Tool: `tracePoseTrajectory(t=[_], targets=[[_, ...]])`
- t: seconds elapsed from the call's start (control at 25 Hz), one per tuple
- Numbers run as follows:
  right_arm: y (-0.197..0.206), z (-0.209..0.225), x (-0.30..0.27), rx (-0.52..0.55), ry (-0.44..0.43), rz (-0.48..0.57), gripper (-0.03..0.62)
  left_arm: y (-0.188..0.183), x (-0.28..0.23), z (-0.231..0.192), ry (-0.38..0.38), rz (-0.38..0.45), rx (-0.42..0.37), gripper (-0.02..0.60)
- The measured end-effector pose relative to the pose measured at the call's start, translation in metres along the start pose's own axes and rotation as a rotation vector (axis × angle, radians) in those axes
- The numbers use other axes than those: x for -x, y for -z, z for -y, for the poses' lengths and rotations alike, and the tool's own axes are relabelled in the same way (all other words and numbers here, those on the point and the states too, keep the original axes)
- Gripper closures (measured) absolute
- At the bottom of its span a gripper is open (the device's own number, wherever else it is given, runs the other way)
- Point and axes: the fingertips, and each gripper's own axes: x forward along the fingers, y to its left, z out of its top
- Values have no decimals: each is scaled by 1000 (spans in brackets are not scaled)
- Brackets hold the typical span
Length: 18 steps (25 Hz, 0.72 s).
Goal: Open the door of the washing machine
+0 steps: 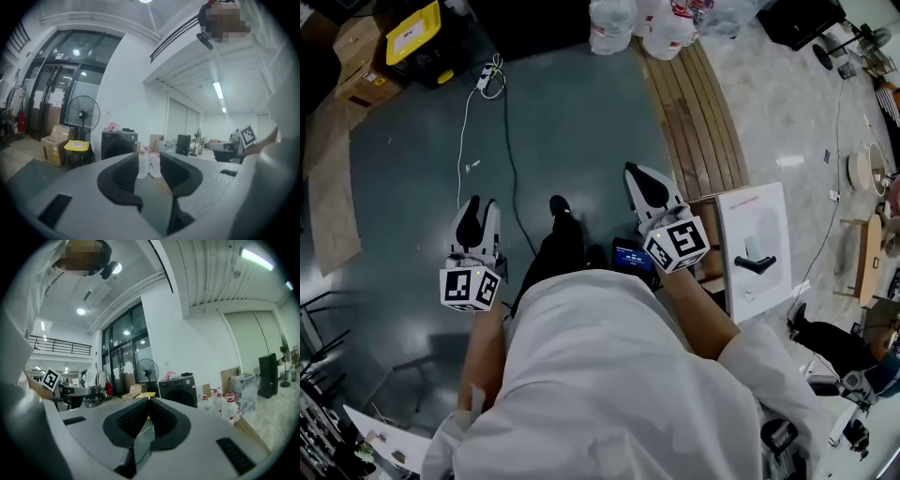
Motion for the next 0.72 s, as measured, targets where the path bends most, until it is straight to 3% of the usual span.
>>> tracePoseTrajectory(t=[0.2, 0.36, 0.56, 0.72], targets=[[-5, 28, -64, 23, 5, -26, 560, -3, -66, -43, 5, 15, 29, 435], [-23, 44, -134, 59, -27, -50, 560, -27, -123, -88, 6, 58, 79, 436], [-57, 63, -224, 92, -57, -68, 560, -67, -179, -147, -5, 102, 76, 434], [-80, 68, -287, 116, -65, -59, 560, -73, -216, -201, -17, 90, 80, 434]])
